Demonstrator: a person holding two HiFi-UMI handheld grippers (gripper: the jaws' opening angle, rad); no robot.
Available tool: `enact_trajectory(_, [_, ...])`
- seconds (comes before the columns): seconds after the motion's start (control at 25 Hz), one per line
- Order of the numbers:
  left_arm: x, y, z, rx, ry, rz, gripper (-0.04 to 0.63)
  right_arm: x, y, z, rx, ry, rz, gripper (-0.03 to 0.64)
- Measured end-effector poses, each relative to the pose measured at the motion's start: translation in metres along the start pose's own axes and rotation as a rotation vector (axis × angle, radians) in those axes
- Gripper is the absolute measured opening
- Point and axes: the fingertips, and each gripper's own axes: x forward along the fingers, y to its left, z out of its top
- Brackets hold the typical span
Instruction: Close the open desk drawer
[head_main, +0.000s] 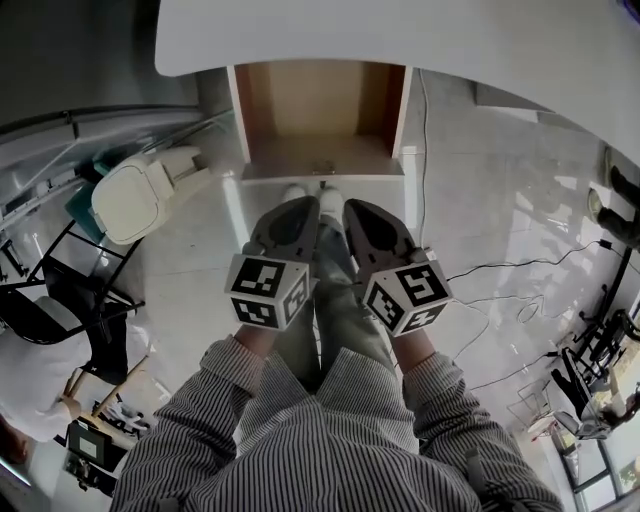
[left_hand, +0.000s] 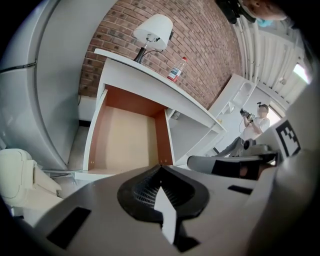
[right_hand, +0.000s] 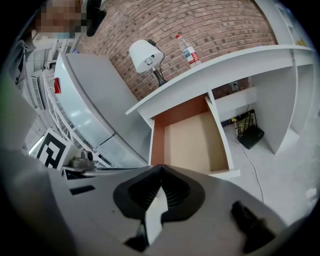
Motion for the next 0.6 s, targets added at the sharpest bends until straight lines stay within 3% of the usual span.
enact_trajectory(0.32, [0.019, 0.031, -0.031, -0.053, -0.002, 0.086, 0.012, 0.021, -0.022, -0.025, -0.020, 0.025, -0.051, 0.015])
enact_trajectory(0.6, [0.034, 0.046, -0.040, -0.061, -0.007, 0.141, 0.012, 0.035, -0.045, -0.031, 0.025, 0.000, -0.115, 0.015])
